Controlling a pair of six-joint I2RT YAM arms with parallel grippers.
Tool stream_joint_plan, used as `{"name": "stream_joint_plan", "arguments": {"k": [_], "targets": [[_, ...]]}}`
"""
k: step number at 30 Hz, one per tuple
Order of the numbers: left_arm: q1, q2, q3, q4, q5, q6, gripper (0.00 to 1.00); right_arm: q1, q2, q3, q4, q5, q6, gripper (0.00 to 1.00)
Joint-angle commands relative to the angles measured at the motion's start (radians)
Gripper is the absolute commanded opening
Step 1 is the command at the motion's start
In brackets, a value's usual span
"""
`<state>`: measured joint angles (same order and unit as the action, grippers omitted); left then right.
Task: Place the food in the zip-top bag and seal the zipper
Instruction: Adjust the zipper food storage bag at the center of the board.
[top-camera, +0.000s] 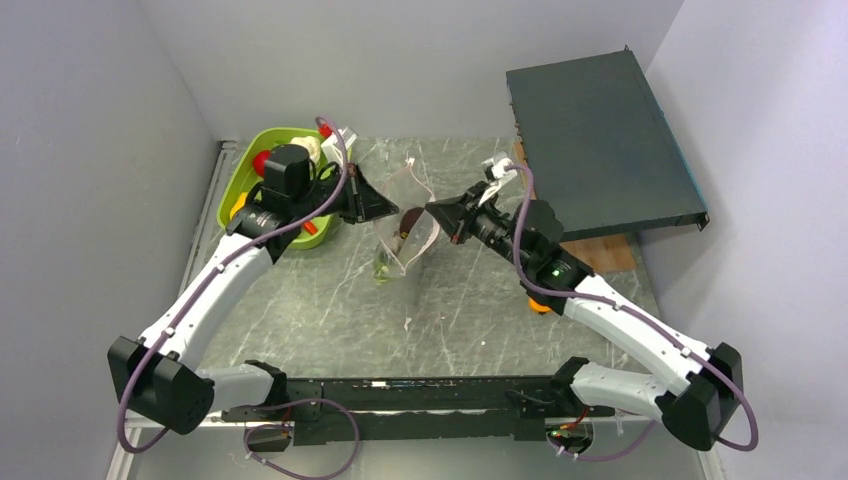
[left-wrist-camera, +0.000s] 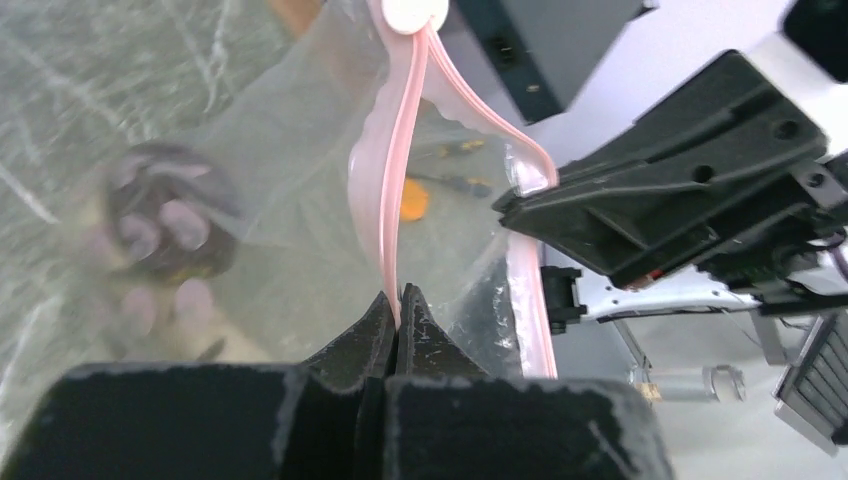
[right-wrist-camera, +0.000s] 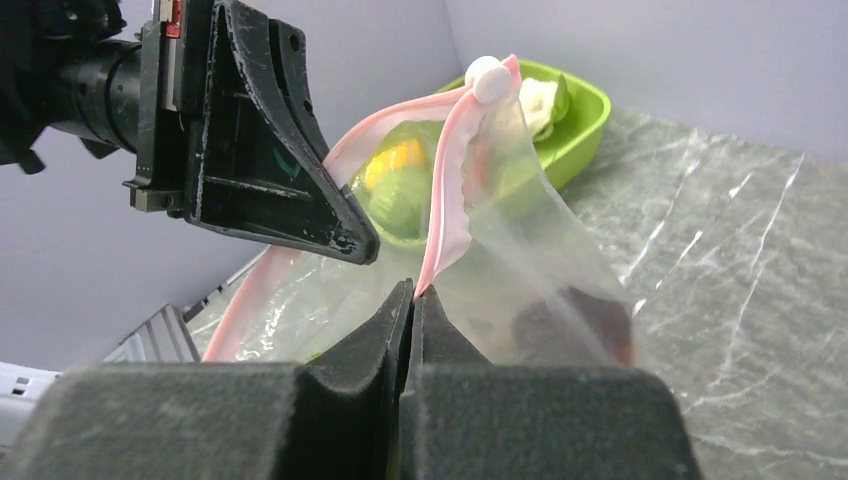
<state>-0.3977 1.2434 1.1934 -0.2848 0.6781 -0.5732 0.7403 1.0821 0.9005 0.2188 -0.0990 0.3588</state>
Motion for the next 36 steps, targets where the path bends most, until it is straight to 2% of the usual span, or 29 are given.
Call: {"name": "stream_joint_plan", "arguments": {"k": [1,6,7,9,11,13,15,19,23,28,30,33,36], "targets": [[-0.013,-0.094,-0.006,0.169,0.13,-0.039,0.0,0.021,-0.09,-0.027,0.129,-0.054,-0.075,0.0],[0.013,-0.113,-0.068,-0.108,-0.177,0.028,0.0,0.033,-0.016,-0.077,0.154,0.017,-0.036,0.0],[0.033,-0.087,-0.069,-0.148,-0.174,0.022,0.0,0.034,0.017,-0.072,0.137,0.028,-0.018,0.0],[0.079,-0.032,-0.077,-0.161,-0.063,-0.004,0.0,0.034,0.07,-0.036,0.092,0.032,0.004,0.0],[0.104,0.005,-0.094,-0.086,0.082,-0.047,0.0,0.034,0.095,-0.006,0.066,0.02,0.003,0.0],[0.1,-0.003,-0.098,0.009,0.144,-0.083,0.0,0.035,0.09,0.016,0.057,0.028,-0.013,0.0],[0.092,-0.02,-0.075,0.051,0.151,-0.09,0.0,0.035,0.073,0.044,0.039,0.041,-0.039,0.0],[0.091,-0.043,-0.009,0.022,0.145,-0.076,0.0,0.034,0.024,0.095,-0.001,0.028,-0.065,0.0],[0.089,-0.082,-0.042,0.039,0.101,-0.088,0.0,0.034,-0.019,0.078,0.014,0.029,-0.04,0.0],[0.107,-0.058,-0.088,-0.095,0.011,-0.063,0.0,0.035,-0.003,0.057,-0.019,0.087,-0.002,0.0],[0.113,-0.055,-0.097,-0.126,0.004,-0.057,0.1,0.033,0.012,0.072,-0.056,0.099,0.015,0.0],[0.117,-0.095,-0.133,-0.094,0.007,-0.065,0.37,0.035,0.034,0.105,-0.116,0.145,0.025,0.0],[0.117,-0.14,-0.126,-0.092,-0.021,-0.058,0.54,0.035,0.041,0.123,-0.145,0.163,0.014,0.0]]}}
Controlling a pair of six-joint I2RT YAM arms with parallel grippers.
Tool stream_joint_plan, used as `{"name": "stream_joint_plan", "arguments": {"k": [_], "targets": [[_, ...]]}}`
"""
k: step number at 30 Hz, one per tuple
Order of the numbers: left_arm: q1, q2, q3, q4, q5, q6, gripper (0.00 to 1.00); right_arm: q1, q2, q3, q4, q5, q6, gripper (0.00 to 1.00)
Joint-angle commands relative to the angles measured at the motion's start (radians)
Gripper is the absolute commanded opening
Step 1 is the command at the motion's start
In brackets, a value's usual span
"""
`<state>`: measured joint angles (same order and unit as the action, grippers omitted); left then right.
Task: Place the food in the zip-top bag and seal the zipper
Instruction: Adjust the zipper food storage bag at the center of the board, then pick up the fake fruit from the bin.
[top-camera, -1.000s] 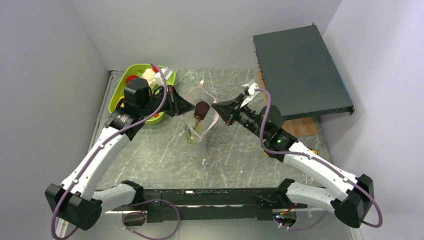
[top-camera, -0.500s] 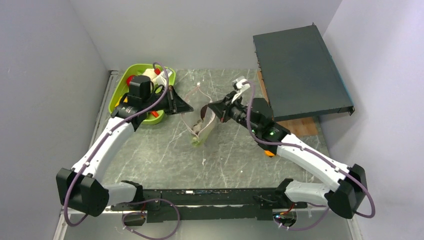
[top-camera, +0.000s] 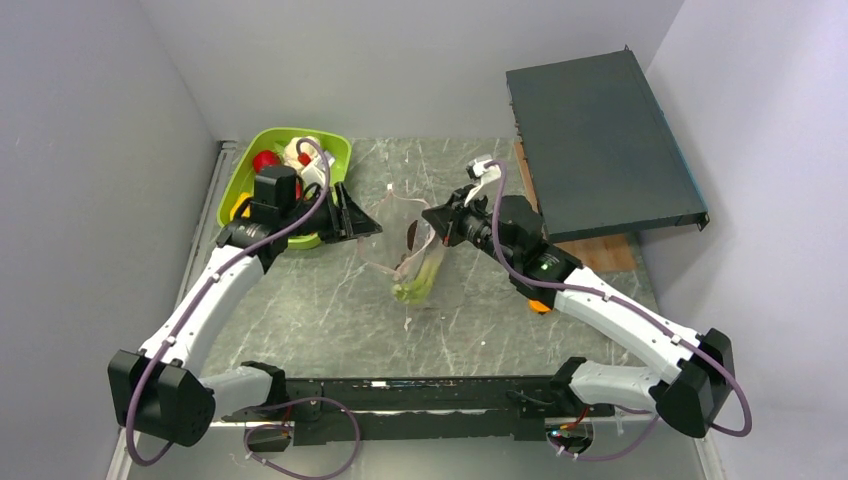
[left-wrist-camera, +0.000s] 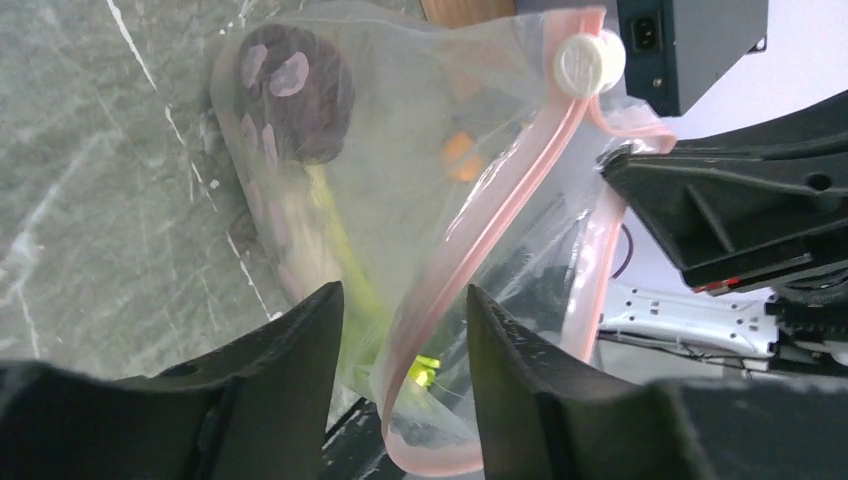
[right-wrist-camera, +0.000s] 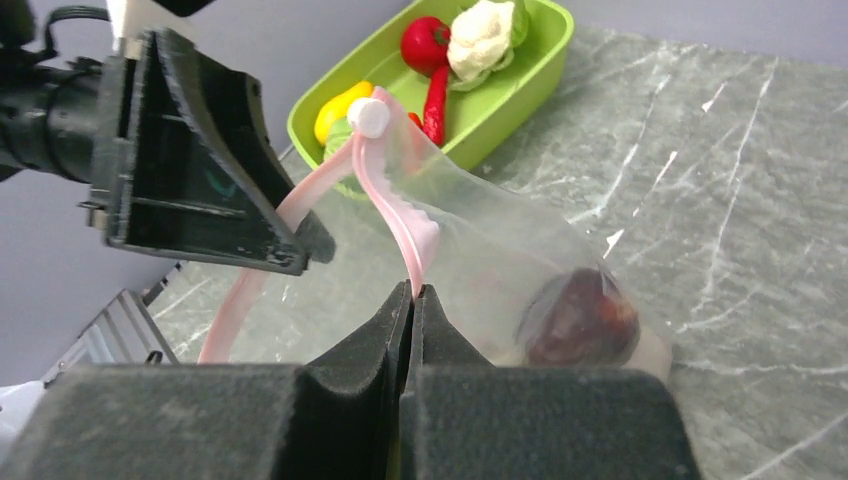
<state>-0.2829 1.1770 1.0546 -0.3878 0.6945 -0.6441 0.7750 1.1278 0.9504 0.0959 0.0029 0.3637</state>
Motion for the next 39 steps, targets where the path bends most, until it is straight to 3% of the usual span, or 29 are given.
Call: {"name": "stream_joint_plan", "arguments": {"k": [1,8,16,23,36,39], "targets": [[0.002,-0.086,0.026,-0.006,-0.054,0.026,0.58,0.0,-0.008,0.079,-0.026,0.063,0.004,0.0],[0.007,-0.178,0.13,-0.217,-0.287,0.149,0.67,0.0,-0.005,0.121,-0.08,0.093,-0.029,0.0],[0.061,-0.247,0.102,-0.324,-0.591,0.208,0.74,-0.003,-0.021,0.126,-0.125,0.125,-0.057,0.0],[0.132,-0.166,0.058,-0.254,-0.858,0.259,0.99,-0.004,0.004,0.111,-0.105,0.072,-0.046,0.0],[0.402,0.379,0.295,-0.189,-0.744,0.228,0.99,-0.009,0.036,0.099,-0.073,0.039,-0.057,0.0],[0.446,0.491,0.389,-0.193,-0.772,0.235,0.98,-0.012,0.038,0.096,-0.07,0.032,-0.057,0.0]]}}
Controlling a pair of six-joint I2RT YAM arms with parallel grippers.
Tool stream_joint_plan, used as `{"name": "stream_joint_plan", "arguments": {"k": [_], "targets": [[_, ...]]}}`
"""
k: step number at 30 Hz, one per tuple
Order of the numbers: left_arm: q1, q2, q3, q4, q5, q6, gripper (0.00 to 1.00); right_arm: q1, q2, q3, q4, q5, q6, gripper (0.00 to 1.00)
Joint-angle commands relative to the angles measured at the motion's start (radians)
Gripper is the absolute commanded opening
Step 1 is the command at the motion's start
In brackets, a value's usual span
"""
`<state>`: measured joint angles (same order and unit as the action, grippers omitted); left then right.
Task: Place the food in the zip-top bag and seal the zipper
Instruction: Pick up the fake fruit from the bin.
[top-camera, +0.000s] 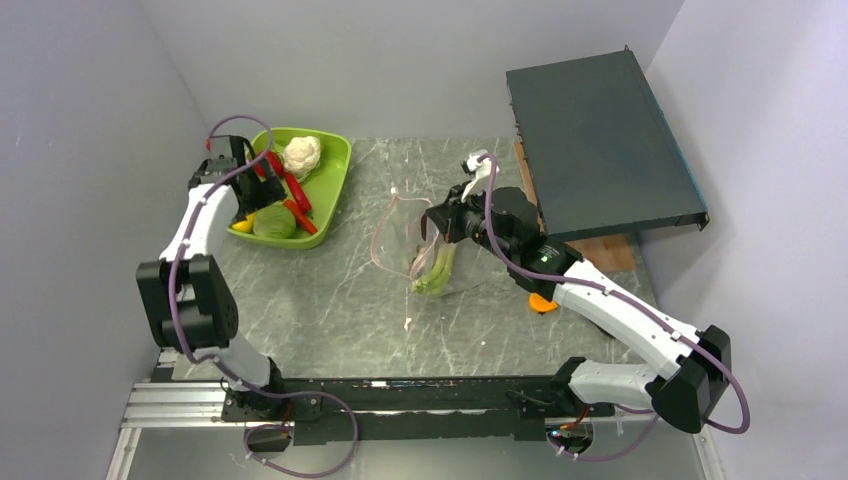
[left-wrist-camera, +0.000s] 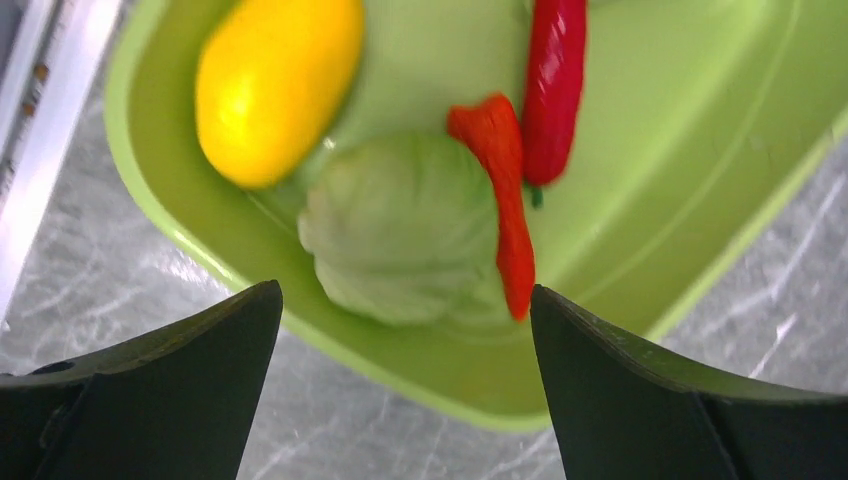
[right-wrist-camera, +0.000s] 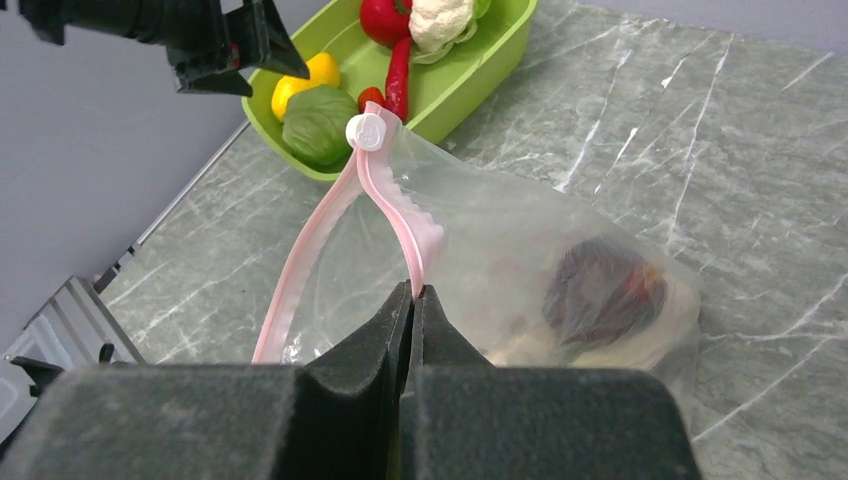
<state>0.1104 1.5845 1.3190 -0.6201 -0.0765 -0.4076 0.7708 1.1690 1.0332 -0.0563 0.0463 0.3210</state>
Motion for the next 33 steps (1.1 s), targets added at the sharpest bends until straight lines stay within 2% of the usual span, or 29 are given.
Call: {"name": "stream_joint_plan", "arguments": {"k": [1,3,5,10,13,18,24,28,31,33], "targets": [[0.063,0.121,0.158,0.034,-0.021,0.009,0.98,-0.009,-0.004,0.011,0.083,-0.013,-0.013,0.0],[0.076,0.195,0.227,0.023,-0.044,0.048,0.97,-0.009,-0.008,0.003,0.091,-0.014,-0.013,0.0],[0.077,0.255,0.273,0.06,-0.053,0.153,0.95,-0.009,-0.01,-0.004,0.095,-0.015,-0.013,0.0],[0.076,0.443,0.466,-0.065,-0.133,0.323,0.93,-0.008,-0.012,-0.013,0.099,-0.016,-0.017,0.0],[0.077,0.54,0.553,-0.129,-0.139,0.388,0.83,-0.009,-0.011,-0.013,0.102,-0.009,-0.02,0.0],[0.078,0.624,0.604,-0.193,-0.085,0.395,0.76,-0.01,-0.004,-0.013,0.105,-0.011,-0.019,0.0],[0.078,0.681,0.616,-0.232,-0.141,0.386,0.79,-0.012,0.003,-0.011,0.11,-0.019,-0.016,0.0],[0.078,0.717,0.627,-0.259,-0.093,0.375,0.78,-0.013,0.008,-0.01,0.111,-0.025,-0.013,0.0],[0.077,0.704,0.632,-0.265,-0.048,0.358,0.63,-0.013,0.007,-0.009,0.108,-0.024,-0.013,0.0],[0.076,0.674,0.627,-0.255,-0.039,0.352,0.43,-0.014,0.004,-0.009,0.105,-0.021,-0.013,0.0]]}}
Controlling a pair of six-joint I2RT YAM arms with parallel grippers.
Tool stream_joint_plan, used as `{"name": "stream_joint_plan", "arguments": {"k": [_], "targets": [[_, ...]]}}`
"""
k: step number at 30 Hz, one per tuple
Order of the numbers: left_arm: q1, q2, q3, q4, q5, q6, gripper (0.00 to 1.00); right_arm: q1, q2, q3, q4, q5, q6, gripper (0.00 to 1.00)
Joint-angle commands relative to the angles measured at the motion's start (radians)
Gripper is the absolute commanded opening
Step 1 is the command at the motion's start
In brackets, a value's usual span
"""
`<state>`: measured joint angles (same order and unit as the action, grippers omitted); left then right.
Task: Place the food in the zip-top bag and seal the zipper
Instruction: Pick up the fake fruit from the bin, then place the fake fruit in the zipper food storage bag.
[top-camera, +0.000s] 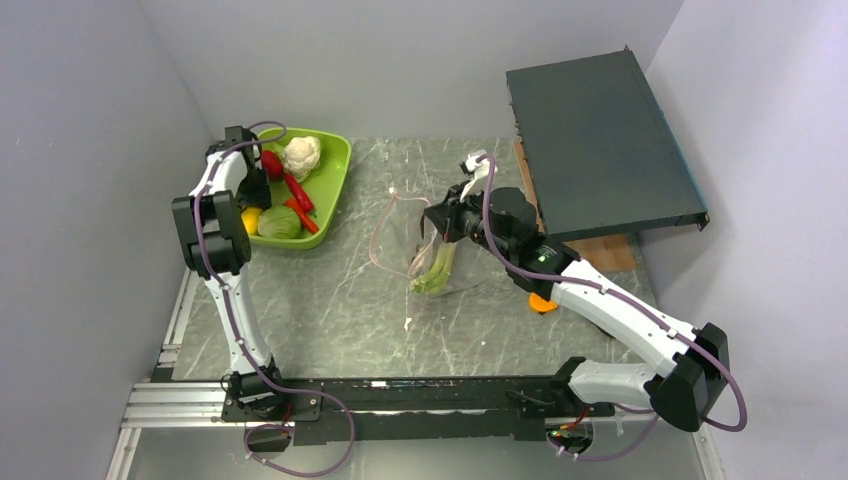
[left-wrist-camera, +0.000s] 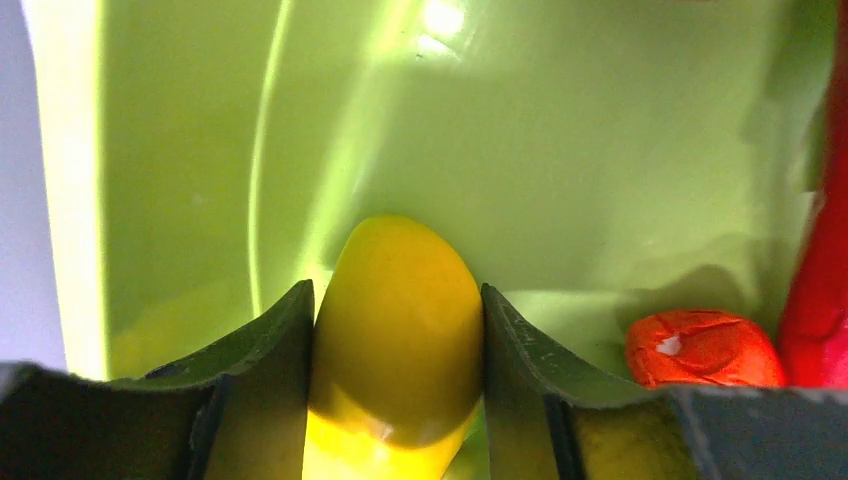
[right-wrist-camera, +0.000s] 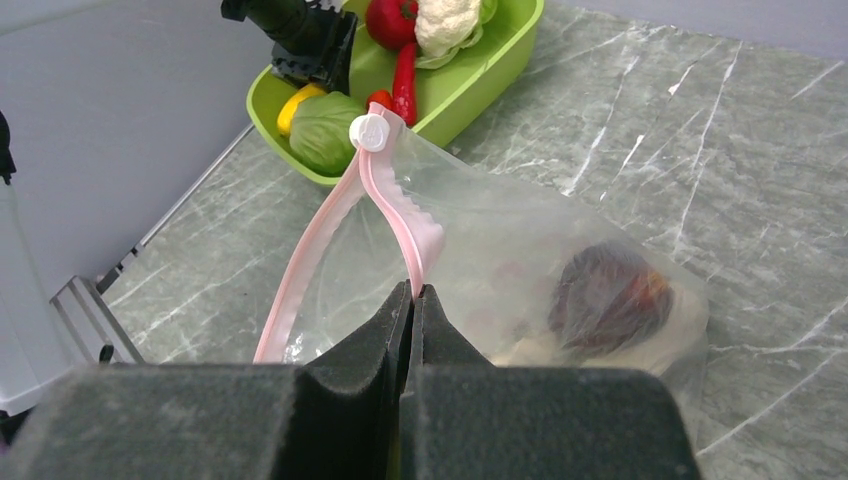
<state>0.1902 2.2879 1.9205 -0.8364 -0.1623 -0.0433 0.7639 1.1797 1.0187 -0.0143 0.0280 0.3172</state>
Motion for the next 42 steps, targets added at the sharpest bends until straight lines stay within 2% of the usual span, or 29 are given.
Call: {"name": "stream_joint_plan", "arguments": {"k": [1,5,7,9,13,16,20,27,33,38,42], "targets": [[-0.003,-0.047,0.026,-0.038,0.043,-0.017,0.35,-0.008,-0.005,0.006,0.065,-0.004,-0.008,0.0],[-0.004,-0.135,0.034,-0.043,0.046,-0.035,0.18,-0.009,0.005,0.007,0.068,-0.013,-0.003,0.0],[-0.004,-0.18,0.048,-0.049,0.051,-0.053,0.06,-0.009,0.013,0.011,0.067,-0.018,0.001,0.0],[-0.003,-0.223,0.066,-0.055,0.049,-0.067,0.0,-0.011,0.021,0.016,0.065,-0.022,0.005,0.0],[-0.003,-0.32,0.077,-0.053,0.061,-0.089,0.0,-0.013,0.035,0.025,0.059,-0.046,0.013,0.0],[-0.007,-0.43,0.022,-0.003,0.151,-0.111,0.0,-0.015,0.043,0.033,0.054,-0.054,0.019,0.0],[-0.008,-0.63,-0.161,0.154,0.412,-0.179,0.0,-0.021,0.055,0.041,0.056,-0.081,0.038,0.0],[-0.017,-0.962,-0.537,0.572,0.848,-0.424,0.0,-0.032,0.073,0.064,0.063,-0.135,0.095,0.0],[-0.046,-1.174,-0.806,0.847,1.075,-0.55,0.0,-0.035,0.086,0.085,0.069,-0.155,0.124,0.0],[-0.131,-1.348,-0.982,1.158,1.149,-0.655,0.0,-0.049,0.095,0.08,0.106,-0.221,0.194,0.0],[-0.248,-1.435,-1.004,1.195,1.111,-0.596,0.0,-0.07,0.108,0.104,0.136,-0.312,0.273,0.0]]}}
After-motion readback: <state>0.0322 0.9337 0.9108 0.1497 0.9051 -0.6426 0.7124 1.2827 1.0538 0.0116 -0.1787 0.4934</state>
